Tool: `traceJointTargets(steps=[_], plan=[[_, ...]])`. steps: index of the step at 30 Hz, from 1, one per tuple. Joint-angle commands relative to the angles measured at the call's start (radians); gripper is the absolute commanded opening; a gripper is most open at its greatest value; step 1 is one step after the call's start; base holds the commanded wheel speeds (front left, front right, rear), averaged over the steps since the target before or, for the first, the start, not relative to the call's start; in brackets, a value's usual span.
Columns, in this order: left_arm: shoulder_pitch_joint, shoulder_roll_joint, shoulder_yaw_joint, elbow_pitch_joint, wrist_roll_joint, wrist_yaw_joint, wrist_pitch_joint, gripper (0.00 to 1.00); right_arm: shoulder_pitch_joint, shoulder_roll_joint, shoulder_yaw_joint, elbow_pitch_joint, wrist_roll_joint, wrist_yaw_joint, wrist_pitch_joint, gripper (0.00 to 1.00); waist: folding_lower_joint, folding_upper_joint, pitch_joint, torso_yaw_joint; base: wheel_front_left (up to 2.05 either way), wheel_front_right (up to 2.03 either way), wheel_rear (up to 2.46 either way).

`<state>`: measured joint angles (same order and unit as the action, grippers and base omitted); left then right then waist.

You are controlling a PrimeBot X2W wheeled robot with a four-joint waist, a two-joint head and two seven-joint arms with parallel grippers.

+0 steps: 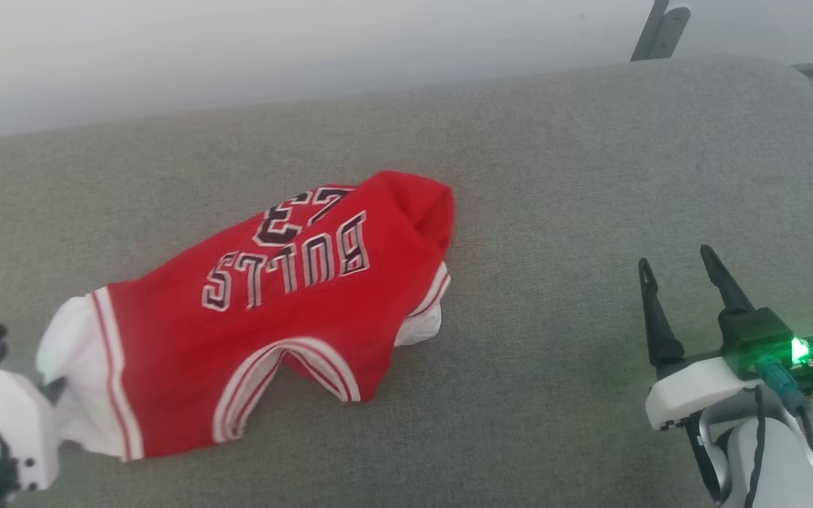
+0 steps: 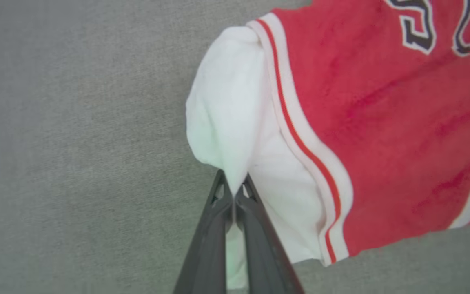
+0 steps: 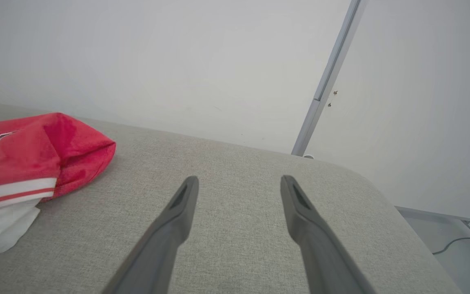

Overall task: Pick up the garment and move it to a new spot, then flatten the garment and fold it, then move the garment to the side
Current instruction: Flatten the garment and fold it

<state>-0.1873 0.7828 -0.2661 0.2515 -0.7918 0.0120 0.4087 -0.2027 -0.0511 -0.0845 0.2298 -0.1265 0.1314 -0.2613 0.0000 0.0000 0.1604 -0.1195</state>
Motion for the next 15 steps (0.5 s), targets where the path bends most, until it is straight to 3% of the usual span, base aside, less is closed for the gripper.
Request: traceJointTargets(steps=[1, 5, 10, 11, 13, 14, 15], plan=[[0.018, 0.018, 0.01, 0.009, 0.008, 0.011, -0.005, 0.0, 0.01, 0.002, 0.004, 0.005, -0.009, -0.001, -0.006, 1.0, 0.0, 0.0, -0.003, 0.002, 0.0, 0.0, 0.0], [0.029, 0.042, 0.016, 0.059, 0.027, 0.022, -0.021, 0.0, 0.007, 0.002, 0.014, 0.014, -0.009, -0.001, -0.006, 1.0, 0.0, 0.0, -0.009, 0.003, 0.0, 0.0, 0.0], [0.007, -0.002, 0.004, 0.13, -0.004, -0.013, -0.036, 0.01, -0.001, 0.002, 0.029, 0.024, -0.002, -0.001, -0.006, 1.0, 0.0, 0.0, -0.009, 0.003, 0.0, 0.0, 0.0], [0.001, -0.012, 0.003, 0.144, -0.009, -0.021, -0.044, 0.14, -0.002, 0.002, 0.032, 0.026, -0.001, -0.001, -0.006, 1.0, 0.0, 0.0, -0.008, 0.003, 0.0, 0.0, 0.0], [-0.009, -0.026, -0.001, 0.171, -0.015, -0.035, -0.056, 0.51, -0.005, 0.002, 0.039, 0.031, -0.001, -0.001, -0.006, 1.0, 0.0, 0.0, -0.006, 0.004, 0.0, 0.0, 0.0], [-0.015, -0.034, -0.004, 0.181, -0.017, -0.043, -0.06, 0.83, -0.007, 0.002, 0.042, 0.034, -0.002, -0.001, -0.006, 1.0, 0.0, 0.0, -0.005, 0.005, 0.0, 0.0, 0.0], [-0.022, -0.04, -0.005, 0.19, -0.018, -0.048, -0.068, 0.99, -0.009, 0.001, 0.045, 0.036, -0.002, -0.001, -0.006, 1.0, 0.0, 0.0, -0.005, 0.007, 0.0, 0.0, 0.0]])
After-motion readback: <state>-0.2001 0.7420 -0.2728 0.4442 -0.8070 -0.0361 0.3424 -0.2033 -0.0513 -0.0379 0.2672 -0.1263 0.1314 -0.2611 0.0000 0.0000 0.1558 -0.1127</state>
